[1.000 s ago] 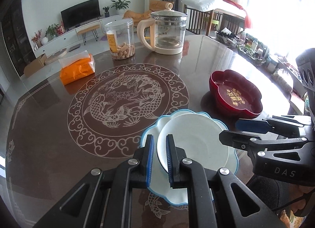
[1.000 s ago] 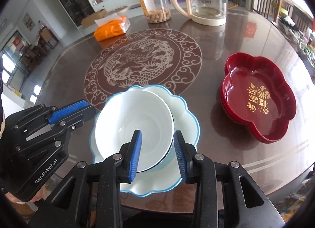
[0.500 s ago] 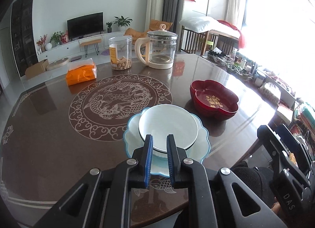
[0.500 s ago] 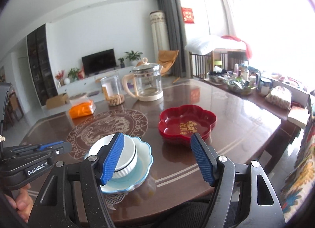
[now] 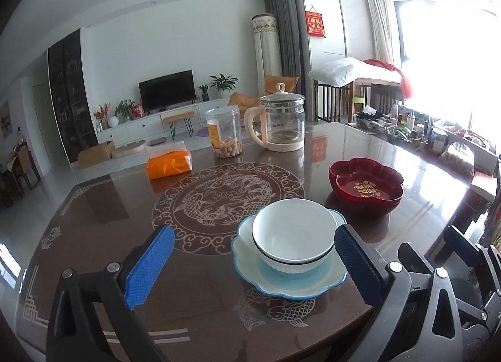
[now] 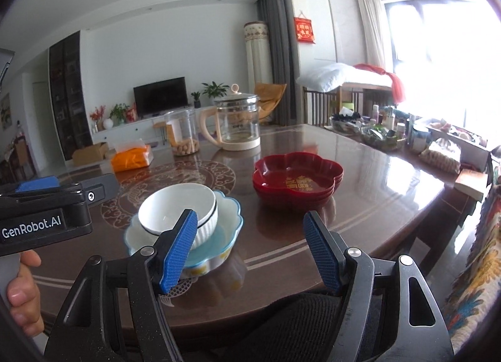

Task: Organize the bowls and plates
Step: 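Move both grippers toward the rim of the nested bowl stack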

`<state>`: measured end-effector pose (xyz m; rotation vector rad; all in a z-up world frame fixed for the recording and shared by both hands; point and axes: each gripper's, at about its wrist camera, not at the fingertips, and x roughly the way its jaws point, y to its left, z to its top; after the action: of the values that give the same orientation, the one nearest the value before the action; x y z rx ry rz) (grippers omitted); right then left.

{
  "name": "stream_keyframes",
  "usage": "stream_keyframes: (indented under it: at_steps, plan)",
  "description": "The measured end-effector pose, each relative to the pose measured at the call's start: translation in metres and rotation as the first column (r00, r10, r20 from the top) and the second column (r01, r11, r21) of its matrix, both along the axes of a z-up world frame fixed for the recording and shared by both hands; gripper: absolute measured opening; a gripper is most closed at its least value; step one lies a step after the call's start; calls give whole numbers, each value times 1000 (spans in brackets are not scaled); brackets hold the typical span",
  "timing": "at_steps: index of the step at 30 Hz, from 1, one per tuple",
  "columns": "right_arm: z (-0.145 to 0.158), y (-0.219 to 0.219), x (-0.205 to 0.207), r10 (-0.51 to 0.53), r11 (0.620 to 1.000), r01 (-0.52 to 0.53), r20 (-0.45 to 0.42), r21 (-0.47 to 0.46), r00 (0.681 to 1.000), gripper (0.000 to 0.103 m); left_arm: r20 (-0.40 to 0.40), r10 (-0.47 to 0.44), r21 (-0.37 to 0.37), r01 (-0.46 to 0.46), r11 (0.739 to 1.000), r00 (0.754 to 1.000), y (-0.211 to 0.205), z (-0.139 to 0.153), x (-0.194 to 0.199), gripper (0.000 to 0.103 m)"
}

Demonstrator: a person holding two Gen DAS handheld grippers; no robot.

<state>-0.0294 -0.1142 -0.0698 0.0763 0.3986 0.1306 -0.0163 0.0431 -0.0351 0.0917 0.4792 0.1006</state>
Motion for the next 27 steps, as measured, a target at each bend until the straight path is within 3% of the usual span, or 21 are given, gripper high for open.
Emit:
stream_keyframes:
  at_steps: [3,9,14,18,22,27]
  plan:
    - [-1,-1,-3,-3,1000,3,9,0,1000,74,16,-26,27,25,999,1000,-4,-1,-4,102]
    - [-2,1,-3,-5,1000,5,2,-12,1000,74,-116,-85,-149,67,986,990,11,-20,10,102]
    - [-4,-2,-3,-13,1000,13,-9,2,1000,74,-74,22,-225,-38,974,997,32,-30,0,102]
    - [-4,-7,-5,-27,999,27,-7,17,1000,74,-118,42,-172,-62,983,992,40,-33,1,102]
    - [-6,-7,-5,-32,999,32,-19,21,999,74,-230,27,-108,-54,993,973,43,-41,13,102]
    - [-8,-3,-3,-30,1000,30,-37,-1,999,74,-238,32,-83,-54,995,971,42,-45,13,102]
